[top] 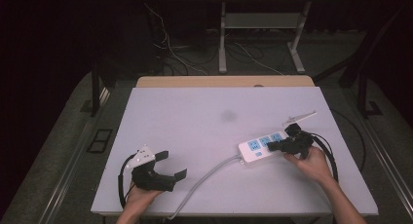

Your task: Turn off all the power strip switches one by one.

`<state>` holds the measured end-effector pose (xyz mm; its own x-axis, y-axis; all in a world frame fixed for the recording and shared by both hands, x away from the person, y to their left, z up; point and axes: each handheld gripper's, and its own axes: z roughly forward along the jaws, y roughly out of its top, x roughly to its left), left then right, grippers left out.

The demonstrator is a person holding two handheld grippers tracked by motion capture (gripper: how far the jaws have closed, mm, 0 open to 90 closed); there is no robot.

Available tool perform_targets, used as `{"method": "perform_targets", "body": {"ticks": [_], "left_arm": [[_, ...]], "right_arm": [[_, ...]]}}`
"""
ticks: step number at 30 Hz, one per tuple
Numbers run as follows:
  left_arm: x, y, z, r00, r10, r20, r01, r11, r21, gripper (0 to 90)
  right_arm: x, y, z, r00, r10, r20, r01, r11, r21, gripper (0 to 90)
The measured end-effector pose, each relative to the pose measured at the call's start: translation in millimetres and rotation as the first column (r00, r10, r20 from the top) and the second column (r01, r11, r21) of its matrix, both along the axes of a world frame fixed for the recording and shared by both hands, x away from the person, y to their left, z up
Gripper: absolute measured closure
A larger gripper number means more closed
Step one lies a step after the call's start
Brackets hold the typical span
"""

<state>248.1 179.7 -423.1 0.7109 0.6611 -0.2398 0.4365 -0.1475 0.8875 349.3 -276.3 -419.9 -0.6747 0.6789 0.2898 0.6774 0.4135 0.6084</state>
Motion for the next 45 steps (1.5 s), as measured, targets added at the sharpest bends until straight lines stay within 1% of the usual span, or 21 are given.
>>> {"method": "perform_targets", "body": {"ticks": [7, 13, 19, 23, 31, 36, 38, 43, 45], "left_arm": [[-0.2, 0.0, 0.0, 1.0, 0.0, 0.001, 0.0, 1.0, 0.001, 0.0], [-0.4, -0.2, 0.0, 1.0, 0.0, 0.001, 0.0, 1.0, 0.002, 0.0], [-0.6, -1.6, -0.2, 1.0, -0.003, 0.002, 0.003, 1.0, 0.003, 0.0], [-0.8, -1.7, -0.1, 1.0, -0.004, 0.002, 0.004, 1.0, 0.004, 0.0], [-1.1, -2.2, -0.1, 1.0, -0.005, 0.002, 0.005, 1.0, 0.002, 0.0], [-1.2, -2.6, -0.2, 1.0, -0.006, 0.002, 0.006, 1.0, 0.002, 0.0], [-0.9, -2.7, -0.2, 1.0, -0.005, 0.001, 0.005, 1.0, 0.001, 0.0], [-0.9, -2.7, -0.2, 1.0, -0.005, 0.001, 0.005, 1.0, 0.001, 0.0], [-1.1, -2.6, -0.1, 1.0, -0.005, 0.002, 0.005, 1.0, 0.002, 0.0]], "right_arm": [[-0.1, -2.8, -0.3, 0.9998, -0.005, -0.019, 0.005, 0.9999, 0.011, 90.0], [-0.3, -3.1, -0.5, 0.9997, -0.007, -0.025, 0.008, 0.9999, 0.013, 90.0], [-1.4, -4.4, -2.0, 0.9999, -0.004, -0.012, 0.005, 0.9997, 0.022, 90.0], [-1.5, -5.8, -3.1, 0.9999, -0.005, -0.013, 0.006, 0.9994, 0.034, 90.0], [-2.6, -4.3, -2.9, 0.9999, -0.014, -0.007, 0.014, 0.9996, 0.025, 90.0], [-1.4, -6.2, -4.3, 0.9997, -0.016, -0.02, 0.017, 0.9989, 0.043, 90.0], [-1.4, -6.0, -4.2, 0.9996, -0.017, -0.021, 0.018, 0.999, 0.042, 90.0], [-2.4, -3.7, -3.6, 0.9998, -0.018, -0.008, 0.018, 0.9996, 0.021, 90.0], [-2.5, -4.3, -3.9, 0.9998, -0.018, -0.009, 0.018, 0.9995, 0.026, 90.0]]}}
